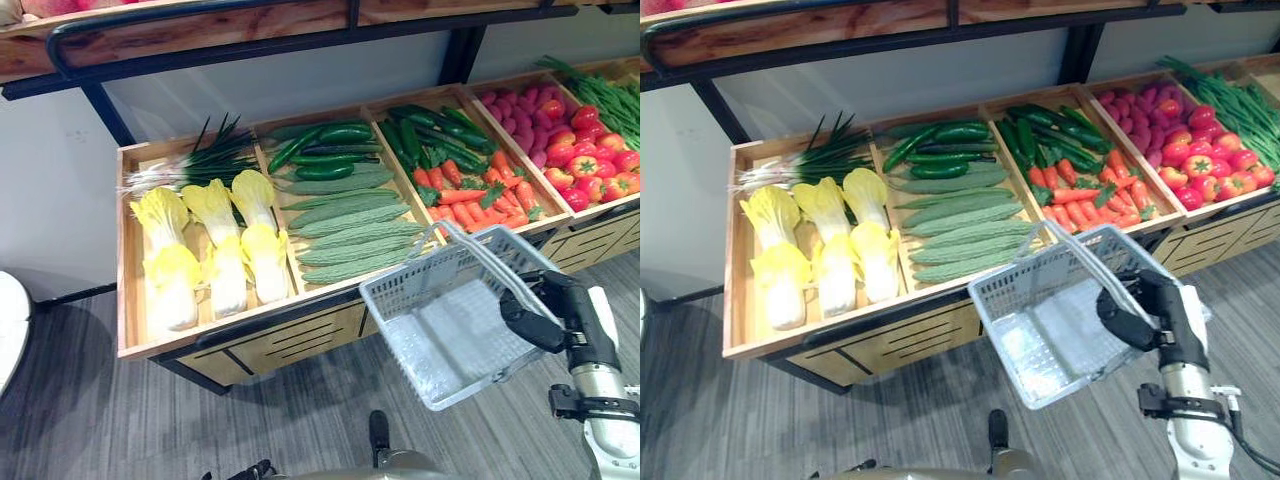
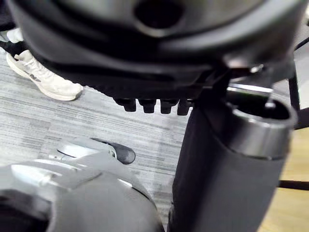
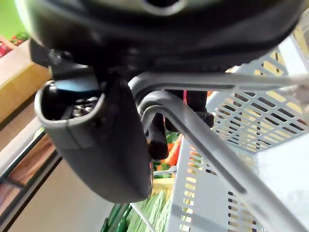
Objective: Pick vegetable in the basket
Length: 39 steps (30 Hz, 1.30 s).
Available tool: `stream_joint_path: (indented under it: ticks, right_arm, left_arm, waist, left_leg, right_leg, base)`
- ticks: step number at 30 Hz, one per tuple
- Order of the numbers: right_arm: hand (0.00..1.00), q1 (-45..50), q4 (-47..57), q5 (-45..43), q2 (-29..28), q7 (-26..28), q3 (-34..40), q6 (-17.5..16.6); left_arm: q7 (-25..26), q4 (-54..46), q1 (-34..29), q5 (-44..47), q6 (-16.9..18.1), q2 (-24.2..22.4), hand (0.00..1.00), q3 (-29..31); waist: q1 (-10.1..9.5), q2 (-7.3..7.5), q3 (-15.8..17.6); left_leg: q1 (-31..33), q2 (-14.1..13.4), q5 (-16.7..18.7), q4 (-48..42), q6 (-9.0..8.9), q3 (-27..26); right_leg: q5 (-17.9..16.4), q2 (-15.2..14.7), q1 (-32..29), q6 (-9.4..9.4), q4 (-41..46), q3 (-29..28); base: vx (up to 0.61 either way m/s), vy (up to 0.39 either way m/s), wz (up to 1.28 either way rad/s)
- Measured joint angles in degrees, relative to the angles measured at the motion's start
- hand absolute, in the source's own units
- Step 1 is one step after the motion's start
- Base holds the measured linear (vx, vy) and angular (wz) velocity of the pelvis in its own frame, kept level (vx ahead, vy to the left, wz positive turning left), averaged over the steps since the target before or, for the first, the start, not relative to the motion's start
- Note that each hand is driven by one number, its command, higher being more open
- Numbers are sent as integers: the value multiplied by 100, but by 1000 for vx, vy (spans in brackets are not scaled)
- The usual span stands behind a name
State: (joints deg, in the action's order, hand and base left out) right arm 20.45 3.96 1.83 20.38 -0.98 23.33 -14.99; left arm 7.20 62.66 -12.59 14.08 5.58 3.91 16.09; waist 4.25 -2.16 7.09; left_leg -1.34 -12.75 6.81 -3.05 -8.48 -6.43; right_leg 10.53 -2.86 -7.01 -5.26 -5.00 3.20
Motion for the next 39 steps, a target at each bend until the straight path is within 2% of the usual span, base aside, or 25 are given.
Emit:
stream_joint_path:
  ticks: [3,9,15,18,22,25,28,32,37,39]
  right_arm:
    - [0,-31,-297,38,-101,-226,255,-72]
    - [0,-24,-827,45,-525,-608,471,-81]
    - [0,141,-1050,155,-819,-1090,497,-83]
    - [0,112,-1554,124,-1103,-1510,779,-91]
    - [0,107,-1928,-166,-1416,-1937,1173,-90]
    - [0,100,-2418,-443,-1615,-2264,1474,-88]
    - [0,22,-2946,-675,-1869,-2514,1652,-88]
    - [0,-67,-3677,-838,-2223,-2842,1830,-61]
    - [0,-93,-4121,-1151,-2363,-3178,1825,86]
    - [0,-108,-4278,-1217,-2409,-3210,1823,118]
  left_arm:
    - [26,5,-109,44,5,14,100,14]
    - [128,-65,-113,170,62,22,100,118]
    - [305,-591,-26,575,202,19,100,124]
    - [374,-990,-4,679,266,-9,100,119]
    - [524,-1224,-5,906,273,-60,100,112]
    - [807,-1538,3,1054,284,-137,100,111]
    - [1348,-2018,4,1066,412,-195,100,107]
    - [2406,-3005,57,957,894,-302,100,56]
    - [3188,-3221,46,793,1140,-460,100,63]
    - [3407,-3211,36,922,1144,-546,100,131]
  waist:
    - [28,40,-17]
    - [62,163,-111]
    - [67,270,-187]
    - [-42,288,-333]
    - [-70,240,-386]
    - [-82,212,-457]
    - [-131,213,-511]
    - [-276,245,-501]
    - [-298,189,-532]
    - [-383,210,-522]
  left_leg:
    - [-54,114,-20,-2,-29,-190]
    - [-194,174,-33,66,-72,-420]
    - [-385,207,24,78,-80,-576]
    - [-362,174,113,-5,-58,-589]
    - [-366,102,152,-73,-57,-771]
    - [-375,66,153,-102,-63,-887]
    - [-381,87,157,-117,-69,-882]
    - [-385,104,166,-129,-74,-764]
    - [-418,145,186,-139,-42,-610]
    - [-418,160,188,-138,-37,-545]
  right_leg:
    - [41,-142,-3,-63,0,-100]
    - [41,-242,5,-116,7,-226]
    - [-52,-313,183,-174,9,-211]
    - [-98,-314,236,-166,9,-164]
    - [-129,-332,299,-183,9,-97]
    - [-173,-378,379,-210,10,13]
    - [-197,-425,425,-240,11,70]
    - [-251,-476,539,-263,14,225]
    - [-427,-558,622,-307,203,413]
    - [-457,-580,651,-318,227,473]
  base:
    - [48,120,-12]
    - [115,97,-10]
    - [60,50,0]
    - [-17,14,5]
    - [-10,5,8]
    - [15,8,17]
    - [18,22,10]
    - [6,7,17]
    - [8,13,21]
    - [-2,7,17]
